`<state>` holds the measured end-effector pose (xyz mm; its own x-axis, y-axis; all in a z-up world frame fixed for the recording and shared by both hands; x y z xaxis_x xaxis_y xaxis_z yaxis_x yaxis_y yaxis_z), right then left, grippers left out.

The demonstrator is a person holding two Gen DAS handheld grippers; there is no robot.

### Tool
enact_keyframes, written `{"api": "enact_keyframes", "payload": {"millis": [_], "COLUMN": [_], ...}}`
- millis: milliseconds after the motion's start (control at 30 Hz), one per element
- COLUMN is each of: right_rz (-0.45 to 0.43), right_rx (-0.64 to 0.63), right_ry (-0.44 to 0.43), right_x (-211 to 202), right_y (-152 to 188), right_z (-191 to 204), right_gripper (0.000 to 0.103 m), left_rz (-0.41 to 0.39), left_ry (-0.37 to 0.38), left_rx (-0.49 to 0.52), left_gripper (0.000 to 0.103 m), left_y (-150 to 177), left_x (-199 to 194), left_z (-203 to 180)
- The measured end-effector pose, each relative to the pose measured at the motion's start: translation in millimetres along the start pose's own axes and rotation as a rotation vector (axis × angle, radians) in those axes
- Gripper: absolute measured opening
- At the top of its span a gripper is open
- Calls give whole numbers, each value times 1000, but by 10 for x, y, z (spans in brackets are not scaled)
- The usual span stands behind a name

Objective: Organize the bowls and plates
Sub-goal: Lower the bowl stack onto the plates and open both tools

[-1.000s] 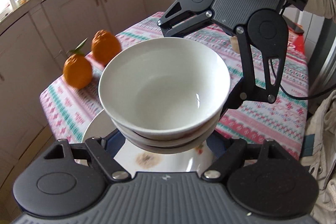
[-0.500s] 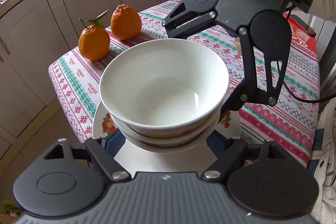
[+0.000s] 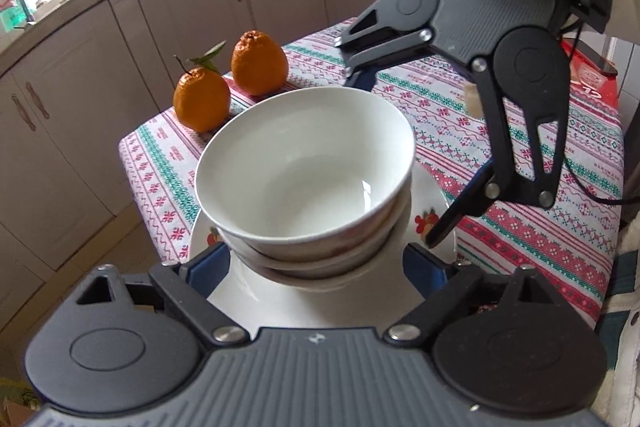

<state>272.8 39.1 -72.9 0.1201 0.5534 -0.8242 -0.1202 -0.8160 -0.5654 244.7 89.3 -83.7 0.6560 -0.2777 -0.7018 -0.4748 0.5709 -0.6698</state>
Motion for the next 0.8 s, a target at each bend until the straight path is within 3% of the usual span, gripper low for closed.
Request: {"api": "enact_keyframes", "payload": {"millis": [133,233,300,533,667,800], "right_rz": [-27,-41,-48,-118,-187,-240], "right_rx": [63,150,232,529,698,784], "right_ry": [73,162,254,551,643,692], "right_x": [-254,-449,-566,-952,-1190,-1403], "right_y": [98,190,243,444,626,703], "right_z": [109,187,217,385,558,766], "right_gripper": [102,103,103,103,103,103], "left_rz": [-38,-88,-115,-156,-135,-145], "left_ry": [-114,-208,-245,-380,-442,-437], "left_rx": [-19,-56,-103,-408,-534,-628], "left_gripper": [95,96,102,102,102,102], "left_y": [80,126,118,24,2,-15], "left_x": [-201,-408,-536,-832,-944,-1055], "left_z": [-61,-157,-251,-469,-546,-626]}}
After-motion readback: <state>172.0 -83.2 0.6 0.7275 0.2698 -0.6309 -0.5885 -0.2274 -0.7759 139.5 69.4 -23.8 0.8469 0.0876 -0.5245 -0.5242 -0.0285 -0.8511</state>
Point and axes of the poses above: each gripper's, at about its wrist camera, not at the fingertips, and x roughly the way its jaws point, z to its left, y to its underside, the point moved 9 cm from there along x, roughly the way its jaws point, and after that the axes turned 4 degrees about -y, right-handed, at the moved point
